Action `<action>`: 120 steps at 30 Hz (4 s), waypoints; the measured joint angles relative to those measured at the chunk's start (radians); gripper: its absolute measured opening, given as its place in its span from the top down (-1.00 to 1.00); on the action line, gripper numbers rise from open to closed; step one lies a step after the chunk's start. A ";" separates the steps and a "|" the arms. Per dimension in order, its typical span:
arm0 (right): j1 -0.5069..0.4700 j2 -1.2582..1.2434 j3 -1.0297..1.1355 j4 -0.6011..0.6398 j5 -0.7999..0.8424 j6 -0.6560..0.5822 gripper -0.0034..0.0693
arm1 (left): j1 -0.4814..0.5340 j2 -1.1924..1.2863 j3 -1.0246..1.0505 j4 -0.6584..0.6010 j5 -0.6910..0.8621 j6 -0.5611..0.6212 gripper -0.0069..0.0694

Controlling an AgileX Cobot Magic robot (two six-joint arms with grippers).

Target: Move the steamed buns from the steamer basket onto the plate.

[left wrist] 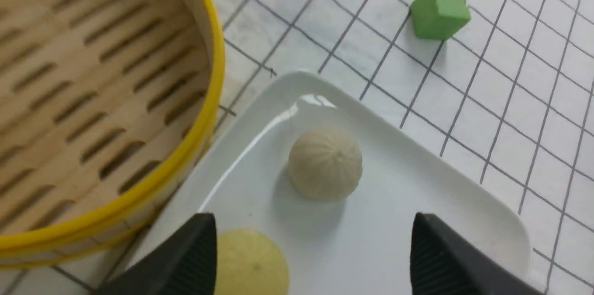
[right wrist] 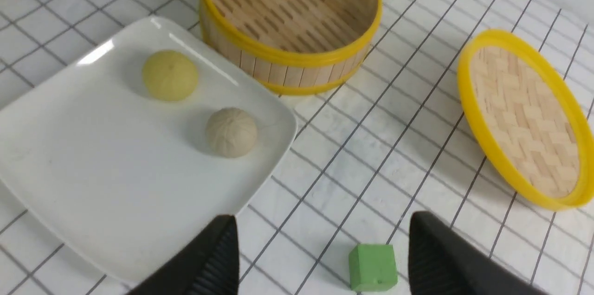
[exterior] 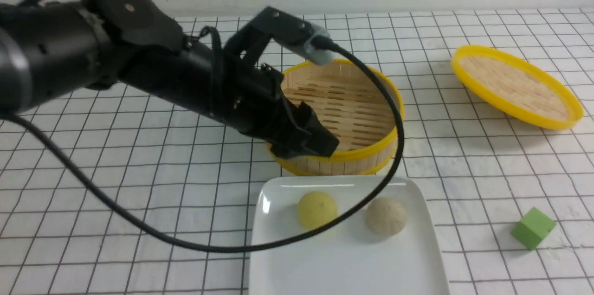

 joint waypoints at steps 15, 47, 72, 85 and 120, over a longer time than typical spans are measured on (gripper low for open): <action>0.000 0.000 0.001 0.004 -0.138 0.001 -0.42 | 0.000 -0.433 0.000 0.828 0.108 -0.738 -0.60; 0.000 -0.355 0.001 0.047 -0.165 0.019 -0.42 | 0.000 -1.176 0.058 0.960 0.442 -1.059 -0.25; 0.000 -0.568 0.313 0.033 -0.046 0.116 -0.42 | 0.000 -1.280 0.373 0.896 0.442 -1.059 -0.25; 0.000 -0.568 0.341 0.064 -0.093 0.117 -0.42 | 0.000 -1.280 0.373 1.027 0.442 -1.062 -0.25; -0.016 -0.567 0.748 0.033 -0.550 0.117 -0.42 | 0.000 -1.280 0.373 1.305 0.442 -1.062 -0.21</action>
